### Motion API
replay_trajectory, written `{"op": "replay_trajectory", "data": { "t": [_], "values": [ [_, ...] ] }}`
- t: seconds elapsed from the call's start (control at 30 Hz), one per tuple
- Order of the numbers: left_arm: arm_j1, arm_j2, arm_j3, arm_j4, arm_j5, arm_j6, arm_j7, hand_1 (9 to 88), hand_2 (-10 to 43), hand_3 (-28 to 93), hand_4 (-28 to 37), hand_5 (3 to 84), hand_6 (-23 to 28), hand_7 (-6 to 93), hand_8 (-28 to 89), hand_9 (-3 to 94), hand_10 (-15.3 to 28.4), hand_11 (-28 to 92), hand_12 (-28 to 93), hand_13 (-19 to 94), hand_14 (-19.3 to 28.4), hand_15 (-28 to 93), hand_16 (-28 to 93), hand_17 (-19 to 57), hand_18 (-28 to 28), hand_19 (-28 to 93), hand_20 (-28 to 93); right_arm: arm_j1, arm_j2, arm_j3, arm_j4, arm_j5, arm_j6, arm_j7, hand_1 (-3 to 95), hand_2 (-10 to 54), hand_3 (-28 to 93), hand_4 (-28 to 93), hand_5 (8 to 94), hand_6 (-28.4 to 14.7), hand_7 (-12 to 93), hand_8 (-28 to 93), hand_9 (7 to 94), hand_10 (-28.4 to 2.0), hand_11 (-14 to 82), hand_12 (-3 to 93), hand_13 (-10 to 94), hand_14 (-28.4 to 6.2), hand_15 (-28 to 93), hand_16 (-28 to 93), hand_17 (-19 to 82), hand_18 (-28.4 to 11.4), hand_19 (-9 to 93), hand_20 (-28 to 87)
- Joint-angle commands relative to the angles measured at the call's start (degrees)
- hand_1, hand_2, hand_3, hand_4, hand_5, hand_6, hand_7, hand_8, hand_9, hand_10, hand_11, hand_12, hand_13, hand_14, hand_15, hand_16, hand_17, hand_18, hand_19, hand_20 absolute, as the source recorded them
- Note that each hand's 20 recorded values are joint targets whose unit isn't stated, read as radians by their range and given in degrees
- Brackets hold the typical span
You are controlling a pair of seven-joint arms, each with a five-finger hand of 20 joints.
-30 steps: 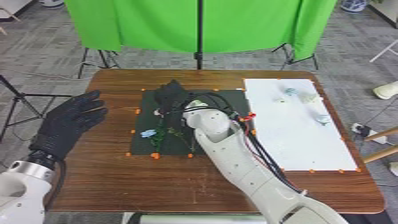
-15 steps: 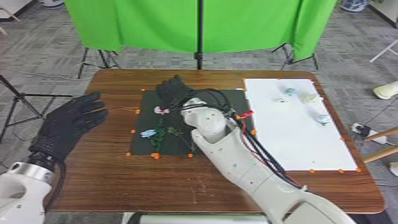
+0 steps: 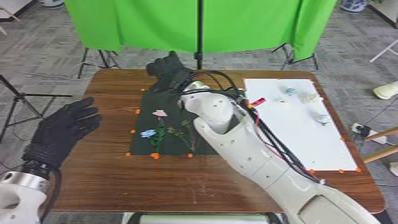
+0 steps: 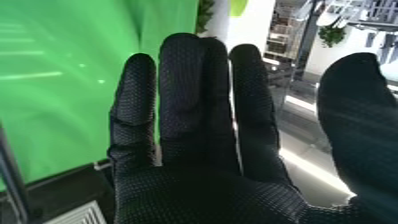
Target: Arrange flowers
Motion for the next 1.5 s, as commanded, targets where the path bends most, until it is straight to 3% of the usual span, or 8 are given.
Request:
{"op": "replay_trajectory", "data": {
  "t": [0.03, 0.17, 0.4, 0.53, 0.7, 0.93, 1.3, 1.5],
  "values": [
    [3.2, -2.58, -1.06, 0.02, 0.16, 0.90, -0.53, 25.7, 3.2, 71, -28.3, 35.8, 4.4, 25.1, -13, 28.8, 13.1, 34, 14, 22, 14.7, 50, -5, -8.3, 21.0, 50, 6, -1.0, 14.7, 6.6, -6.1, 3.2, -3.5, 3.7, 19.3, -7.1, 90, -28, 39.3, -1.2, 33, -22, 40.3, -10.7, 34.3, 21.3, 37, -6.7, 50, 16, 14, -16.4, 60, 33],
    [4.9, -3.91, -2.07, -0.58, 0.30, 1.10, -0.52, 25.6, 3.1, 71, -28.3, 35.8, 4.4, 25.1, -13, 28.7, 13.1, 34, 14, 22, 14.8, 50, -5, -8.3, 21.0, 50, 6, -3.2, 20.4, 8.2, -6.0, 7.5, 2.7, 8.9, 19.2, -7.6, 90, -28, 36.2, -1.9, 31, -21, 36.2, -11.2, 30.6, 20.6, 31, -8.5, 43, 14, 12, -16.4, 56, 29],
    [4.2, -4.25, -2.41, -0.53, 0.49, 0.42, -0.76, 25.7, 3.0, 71, -28.3, 35.7, 4.4, 25.1, -13, 28.6, 13.0, 34, 14, 22, 14.7, 50, -5, -8.3, 21.0, 50, 6, -17.6, 30.4, 20.9, -16.4, 9.1, 0.1, 15.3, 19.7, -8.8, 90, -28, 36.5, -3.3, 29, -20, 35.9, -11.7, 29.6, 20.4, 29, -9.0, 41, 14, 12, -16.4, 56, 26],
    [4.3, -4.60, -2.67, -0.46, 0.58, 0.16, -1.02, 25.8, 3.0, 71, -28.3, 35.7, 4.3, 25.1, -13, 28.6, 13.1, 34, 14, 22, 14.8, 50, -5, -8.3, 21.0, 50, 6, -27.3, 33.6, 30.3, -21.2, 12.5, -0.5, 20.1, 19.2, -9.3, 90, -28, 36.5, -3.2, 23, -18, 35.4, -12.2, 22.8, 19.4, 28, -10.1, 34, 14, 12, -16.7, 55, 23],
    [4.8, -4.63, -3.38, -0.66, 0.57, 0.29, -0.94, 25.8, 3.0, 71, -28.3, 35.7, 4.3, 25.1, -13, 28.6, 13.1, 34, 14, 22, 14.8, 50, -5, -8.3, 21.0, 50, 6, -35.0, 35.8, 37.3, -23.7, 15.6, -3.9, 22.7, 19.1, -9.5, 90, -28, 33.7, -4.2, 19, -15, 31.9, -12.3, 18.3, 19.4, 26, -11.0, 27, 14, 12, -16.4, 52, 20],
    [5.5, -4.64, -3.63, -0.86, 0.46, -0.22, -0.97, 25.8, 3.0, 71, -28.3, 35.7, 4.4, 25.3, -13, 28.6, 13.1, 34, 14, 22, 14.7, 50, -5, -8.3, 21.0, 50, 6, -38.7, 35.7, 37.2, -24.3, 13.8, -3.1, 25.4, 20.1, -9.5, 89, -28, 32.0, -4.5, 19, -14, 30.6, -12.9, 16.5, 19.8, 26, -14.0, 21, 15, 11, -16.8, 51, 19],
    [3.6, -3.41, -2.92, -0.05, 0.31, 0.42, -1.87, 25.9, 3.2, 71, -28.3, 35.6, 4.4, 25.2, -13, 28.5, 13.0, 34, 14, 22, 14.8, 50, -5, -8.3, 21.0, 50, 6, -43.2, 36.3, 38.8, -26.7, 9.5, -10.3, 33.3, 21.9, -9.5, 89, -28, 34.9, -4.2, 21, -16, 35.2, -12.3, 20.0, 20.2, 31, -12.3, 24, 17, 10, -18.3, 53, 21],
    [4.0, -3.22, -3.26, -0.09, 0.21, 0.30, -2.18, 25.9, 3.1, 71, -28.3, 35.6, 4.3, 25.2, -13, 28.5, 13.1, 34, 14, 22, 14.7, 50, -5, -8.3, 21.0, 50, 6, -42.5, 36.2, 37.7, -25.6, 9.9, -11.3, 34.3, 23.6, -9.5, 89, -28, 36.7, -4.4, 21, -16, 38.3, -12.4, 24.4, 19.3, 34, -10.2, 36, 16, 12, -18.2, 62, 28]
  ]
}}
